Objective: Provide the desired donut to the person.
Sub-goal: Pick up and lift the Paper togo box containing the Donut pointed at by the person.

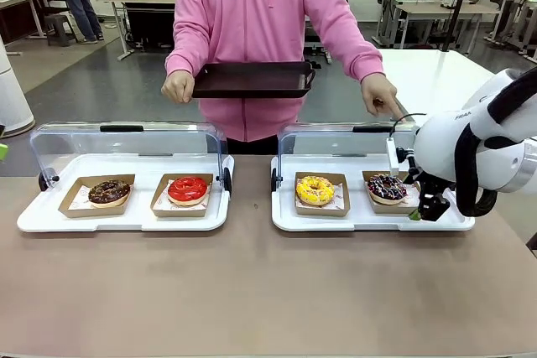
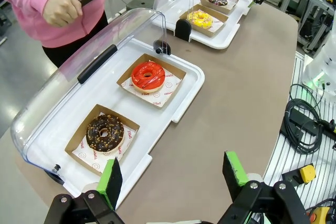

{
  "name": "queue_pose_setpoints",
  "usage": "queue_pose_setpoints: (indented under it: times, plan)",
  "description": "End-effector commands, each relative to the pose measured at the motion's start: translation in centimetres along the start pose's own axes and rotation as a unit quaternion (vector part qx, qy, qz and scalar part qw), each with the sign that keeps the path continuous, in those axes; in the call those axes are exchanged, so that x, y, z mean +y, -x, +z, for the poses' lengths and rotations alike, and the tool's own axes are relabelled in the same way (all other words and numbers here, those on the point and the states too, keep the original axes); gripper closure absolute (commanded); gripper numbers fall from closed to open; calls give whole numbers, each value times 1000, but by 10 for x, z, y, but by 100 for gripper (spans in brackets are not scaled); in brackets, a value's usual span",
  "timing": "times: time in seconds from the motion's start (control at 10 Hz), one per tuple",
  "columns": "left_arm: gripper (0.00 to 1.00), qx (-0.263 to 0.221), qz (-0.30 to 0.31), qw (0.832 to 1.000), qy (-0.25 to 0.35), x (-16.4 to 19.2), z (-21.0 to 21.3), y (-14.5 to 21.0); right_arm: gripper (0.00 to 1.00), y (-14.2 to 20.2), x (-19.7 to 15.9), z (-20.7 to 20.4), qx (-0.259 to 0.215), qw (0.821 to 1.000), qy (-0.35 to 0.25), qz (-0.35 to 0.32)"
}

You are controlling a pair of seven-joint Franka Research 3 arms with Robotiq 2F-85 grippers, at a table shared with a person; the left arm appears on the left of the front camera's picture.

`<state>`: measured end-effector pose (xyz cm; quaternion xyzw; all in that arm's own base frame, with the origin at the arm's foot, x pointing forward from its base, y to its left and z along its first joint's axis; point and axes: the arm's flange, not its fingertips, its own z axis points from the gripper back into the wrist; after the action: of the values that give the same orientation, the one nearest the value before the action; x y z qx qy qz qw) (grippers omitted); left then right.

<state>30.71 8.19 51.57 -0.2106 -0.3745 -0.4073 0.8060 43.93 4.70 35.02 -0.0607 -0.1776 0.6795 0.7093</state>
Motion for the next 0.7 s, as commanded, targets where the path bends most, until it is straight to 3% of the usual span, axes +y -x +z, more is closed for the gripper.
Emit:
queue_pose_setpoints:
  times: [0.0, 0.6]
  plan:
    - [0, -4, -6, 1000, 4, 2, 1, 2, 0, 3, -7, 5, 10, 1000, -5, 7]
    - [0, -4, -6, 1000, 4, 2, 1, 2, 0, 12, -29, -18, 26, 999, -17, -18]
